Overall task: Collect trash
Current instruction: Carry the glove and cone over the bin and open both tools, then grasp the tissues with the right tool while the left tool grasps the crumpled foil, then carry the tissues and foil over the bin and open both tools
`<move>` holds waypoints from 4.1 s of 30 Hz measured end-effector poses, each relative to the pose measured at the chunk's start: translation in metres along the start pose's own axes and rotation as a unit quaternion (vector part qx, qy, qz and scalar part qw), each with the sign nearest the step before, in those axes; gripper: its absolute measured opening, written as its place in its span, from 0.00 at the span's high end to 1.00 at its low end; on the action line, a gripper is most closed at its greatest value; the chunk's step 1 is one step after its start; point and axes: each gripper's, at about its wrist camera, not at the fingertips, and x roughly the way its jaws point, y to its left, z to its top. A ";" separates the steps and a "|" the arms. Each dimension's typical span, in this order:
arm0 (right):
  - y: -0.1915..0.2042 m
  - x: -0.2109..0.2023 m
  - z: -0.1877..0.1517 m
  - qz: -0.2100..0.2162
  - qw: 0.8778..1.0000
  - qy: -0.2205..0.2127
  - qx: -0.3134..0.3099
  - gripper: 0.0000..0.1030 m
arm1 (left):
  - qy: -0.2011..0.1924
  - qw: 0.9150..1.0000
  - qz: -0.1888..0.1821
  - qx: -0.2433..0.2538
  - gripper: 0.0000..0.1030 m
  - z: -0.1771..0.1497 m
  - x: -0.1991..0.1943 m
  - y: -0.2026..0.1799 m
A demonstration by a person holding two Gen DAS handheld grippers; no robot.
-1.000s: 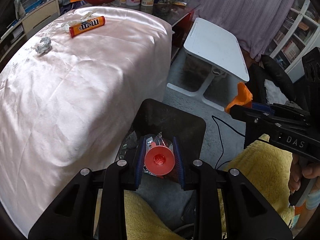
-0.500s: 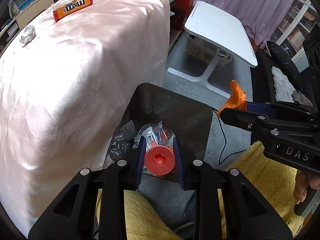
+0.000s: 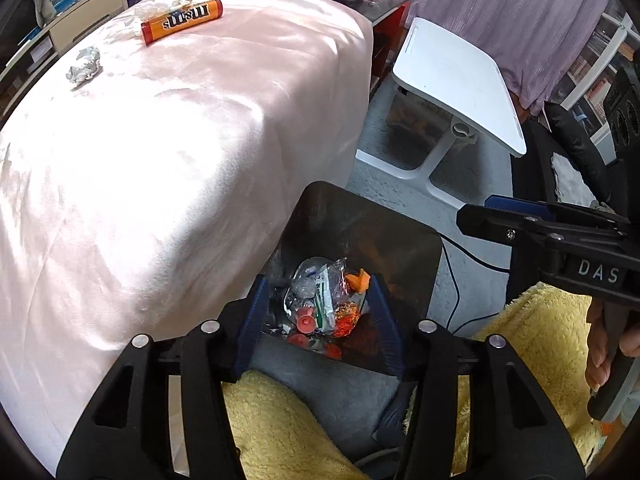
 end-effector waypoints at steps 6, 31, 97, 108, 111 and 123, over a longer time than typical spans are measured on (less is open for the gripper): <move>0.007 -0.025 0.025 0.010 0.998 -0.055 -0.003 0.12 | -0.044 0.999 0.023 -0.023 0.18 0.005 -0.043 0.030; 0.129 0.035 0.191 0.035 0.989 -0.091 -0.113 0.19 | -0.094 0.979 0.136 -0.124 0.08 0.102 -0.060 0.205; 0.064 -0.102 0.078 -0.052 0.983 -0.136 -0.116 0.91 | -0.130 0.989 0.011 -0.064 0.85 0.038 -0.114 0.068; 0.029 -0.064 -0.004 -0.054 0.992 -0.091 -0.064 0.90 | -0.095 0.995 -0.017 -0.029 0.83 -0.020 -0.072 0.013; 0.023 -0.053 -0.017 -0.051 0.994 -0.081 -0.050 0.90 | -0.074 0.997 -0.026 -0.024 0.84 -0.028 -0.054 0.004; 0.002 -0.002 -0.035 -0.040 0.999 -0.027 0.003 0.90 | 0.021 0.998 -0.053 -0.002 0.84 -0.027 0.015 -0.012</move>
